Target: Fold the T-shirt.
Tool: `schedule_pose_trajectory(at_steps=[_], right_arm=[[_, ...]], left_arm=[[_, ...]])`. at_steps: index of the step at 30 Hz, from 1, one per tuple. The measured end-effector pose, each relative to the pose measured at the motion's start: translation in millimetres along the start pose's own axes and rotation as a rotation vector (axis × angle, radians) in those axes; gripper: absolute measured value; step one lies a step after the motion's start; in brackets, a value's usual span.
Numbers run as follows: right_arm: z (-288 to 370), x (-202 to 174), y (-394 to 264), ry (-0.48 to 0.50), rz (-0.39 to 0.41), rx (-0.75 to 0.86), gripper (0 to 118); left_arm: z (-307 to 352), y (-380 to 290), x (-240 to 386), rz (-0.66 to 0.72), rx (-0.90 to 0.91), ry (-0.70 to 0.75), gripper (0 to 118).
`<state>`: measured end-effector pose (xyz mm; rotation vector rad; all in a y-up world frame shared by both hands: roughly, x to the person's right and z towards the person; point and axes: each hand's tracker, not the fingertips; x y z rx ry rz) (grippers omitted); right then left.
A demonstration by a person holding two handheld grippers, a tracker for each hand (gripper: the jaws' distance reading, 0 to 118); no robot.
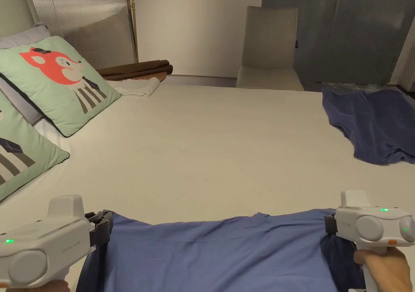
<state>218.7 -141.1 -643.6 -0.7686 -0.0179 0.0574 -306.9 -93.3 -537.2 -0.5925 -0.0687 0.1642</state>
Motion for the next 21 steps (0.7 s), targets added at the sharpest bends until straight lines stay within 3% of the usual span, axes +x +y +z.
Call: schedule_pose_trajectory(at_steps=[2, 9, 21], right_arm=[[31.9, 11.4, 5.2, 0.042, -0.036, 0.060, 4], [147.7, 46.8, 37.7, 0.075, -0.038, 0.295, 4], [302.3, 78.9, 158.6, -0.051, -0.042, 0.744, 4]], left_arm=[[7.6, 2.9, -5.4, 0.035, 0.014, 0.004, 1], [51.9, 44.2, 8.8, 0.054, 0.132, -0.002, 1], [101.5, 235.2, 91.8, -0.071, 0.433, -0.044, 1]])
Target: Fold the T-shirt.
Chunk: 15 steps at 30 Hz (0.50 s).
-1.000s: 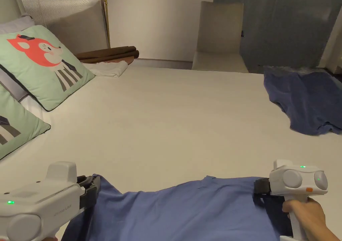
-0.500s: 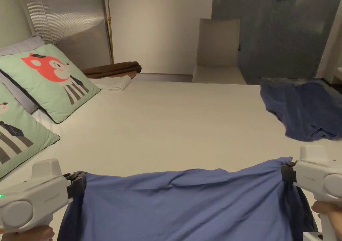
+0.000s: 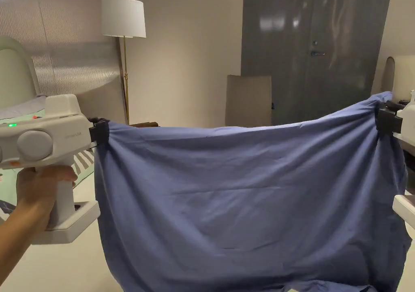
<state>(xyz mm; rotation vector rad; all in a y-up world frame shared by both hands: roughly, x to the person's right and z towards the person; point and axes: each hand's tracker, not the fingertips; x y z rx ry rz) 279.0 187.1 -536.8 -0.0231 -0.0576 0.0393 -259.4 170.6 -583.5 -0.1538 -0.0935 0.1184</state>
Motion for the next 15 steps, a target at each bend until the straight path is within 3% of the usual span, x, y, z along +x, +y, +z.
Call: schedule_pose_trajectory(at_steps=[8, 15], right_arm=[[-47.4, 17.5, 59.3, -0.027, -0.067, 0.118, 4], [-84.2, 18.9, 45.8, -0.021, -0.043, 0.128, 4]], left_arm=[[-66.2, 81.6, 27.8, -0.034, 0.118, 0.051, 1], [-109.7, 77.3, 26.3, -0.028, 0.178, 0.084, 1]])
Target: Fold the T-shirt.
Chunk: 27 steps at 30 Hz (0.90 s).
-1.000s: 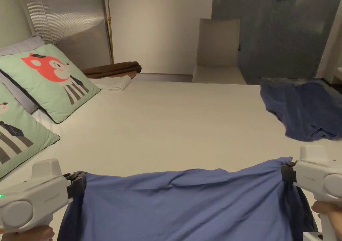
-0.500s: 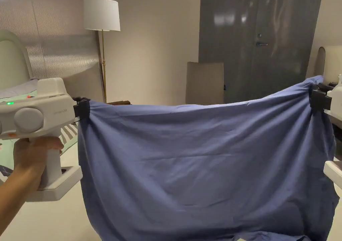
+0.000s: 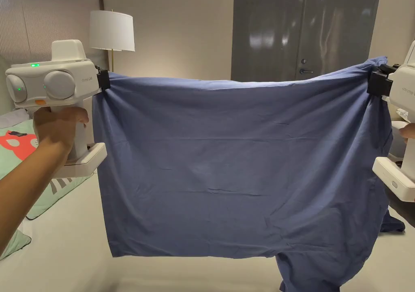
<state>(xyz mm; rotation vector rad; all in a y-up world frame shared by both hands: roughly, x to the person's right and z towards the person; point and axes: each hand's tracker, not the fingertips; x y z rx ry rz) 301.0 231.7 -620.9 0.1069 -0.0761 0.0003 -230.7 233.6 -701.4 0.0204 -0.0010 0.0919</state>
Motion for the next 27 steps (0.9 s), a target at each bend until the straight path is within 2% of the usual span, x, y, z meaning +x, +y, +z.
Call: schedule_pose_trajectory(at_steps=[5, 13, 18, 21, 25, 27], right_arm=[[-13.6, 1.1, -57.5, 0.017, 0.011, -0.066, 4], [-7.3, 1.7, -177.8, 0.023, -0.075, -0.275, 4], [26.6, 3.8, -243.8, 0.022, -0.124, -0.404, 4], [58.8, 4.2, -277.7, 0.030, -0.154, -0.459, 4], [114.8, -0.4, -311.6, 0.056, -0.145, -0.532, 4], [134.3, 3.5, -330.8, 0.071, -0.171, -0.551, 4]], left_arm=[[-17.4, -60.5, -9.8, -0.036, -0.069, 0.004, 1], [-2.6, -181.5, -25.1, -0.033, -0.232, 0.000, 1], [34.5, -248.3, -32.7, -0.050, -0.345, -0.014, 1], [64.0, -281.5, -40.3, -0.012, -0.401, -0.020, 1], [102.8, -326.8, -58.4, 0.000, -0.468, -0.011, 1], [127.6, -341.1, -64.8, 0.038, -0.495, -0.006, 1]])
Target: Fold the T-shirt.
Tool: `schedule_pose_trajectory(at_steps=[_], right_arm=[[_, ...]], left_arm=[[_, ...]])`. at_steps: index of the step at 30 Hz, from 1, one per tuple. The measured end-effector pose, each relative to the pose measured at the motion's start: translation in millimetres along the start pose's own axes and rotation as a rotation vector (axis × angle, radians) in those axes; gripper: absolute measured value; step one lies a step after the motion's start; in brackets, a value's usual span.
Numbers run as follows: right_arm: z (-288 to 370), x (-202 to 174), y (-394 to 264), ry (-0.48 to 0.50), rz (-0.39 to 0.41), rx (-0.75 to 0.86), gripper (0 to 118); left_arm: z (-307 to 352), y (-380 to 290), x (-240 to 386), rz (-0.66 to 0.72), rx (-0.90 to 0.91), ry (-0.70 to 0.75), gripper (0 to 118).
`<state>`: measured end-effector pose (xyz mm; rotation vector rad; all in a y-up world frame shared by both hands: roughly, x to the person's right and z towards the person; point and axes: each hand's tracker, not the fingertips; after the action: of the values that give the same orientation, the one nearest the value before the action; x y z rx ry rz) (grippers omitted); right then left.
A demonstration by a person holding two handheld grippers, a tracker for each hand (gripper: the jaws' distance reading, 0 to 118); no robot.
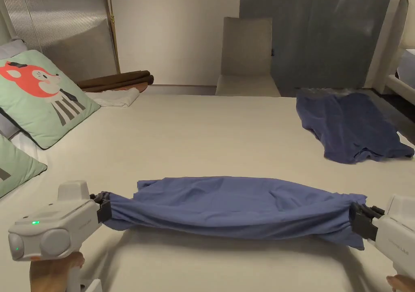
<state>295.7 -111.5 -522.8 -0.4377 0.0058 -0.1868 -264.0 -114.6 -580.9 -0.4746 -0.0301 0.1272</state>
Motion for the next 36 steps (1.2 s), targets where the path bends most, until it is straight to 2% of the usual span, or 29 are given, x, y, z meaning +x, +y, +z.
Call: schedule_pose_trajectory(at_steps=[8, 14, 19, 25, 29, 33, 34, 36], right_arm=[[84.0, 8.3, -70.0, 0.042, -0.103, -0.022, 4], [146.1, 11.2, -103.3, 0.032, -0.121, -0.031, 4], [188.9, 15.2, -131.7, 0.001, -0.093, -0.066, 4], [196.2, 13.3, -173.0, -0.094, -0.026, -0.239, 4], [186.6, 12.6, -193.4, -0.121, -0.059, -0.303, 5], [193.7, 3.5, -176.4, -0.144, -0.082, -0.280, 14], [195.4, -1.1, -169.0, -0.157, -0.060, -0.268, 32], [198.2, -11.0, -151.2, -0.159, -0.015, -0.213, 78]], left_arm=[[83.5, -80.3, -12.5, 0.021, -0.033, 0.019, 1], [143.6, -128.5, -17.1, -0.001, -0.071, 0.039, 1], [182.9, -158.8, -23.9, -0.014, -0.115, 0.058, 1], [190.4, -188.6, -24.3, -0.055, -0.229, 0.082, 1], [184.2, -194.8, -22.6, -0.039, -0.273, 0.085, 1], [189.5, -184.2, -15.9, -0.050, -0.253, 0.084, 10], [191.4, -179.2, -12.4, -0.057, -0.245, 0.081, 32], [191.9, -167.1, -3.3, -0.058, -0.217, 0.092, 83]])
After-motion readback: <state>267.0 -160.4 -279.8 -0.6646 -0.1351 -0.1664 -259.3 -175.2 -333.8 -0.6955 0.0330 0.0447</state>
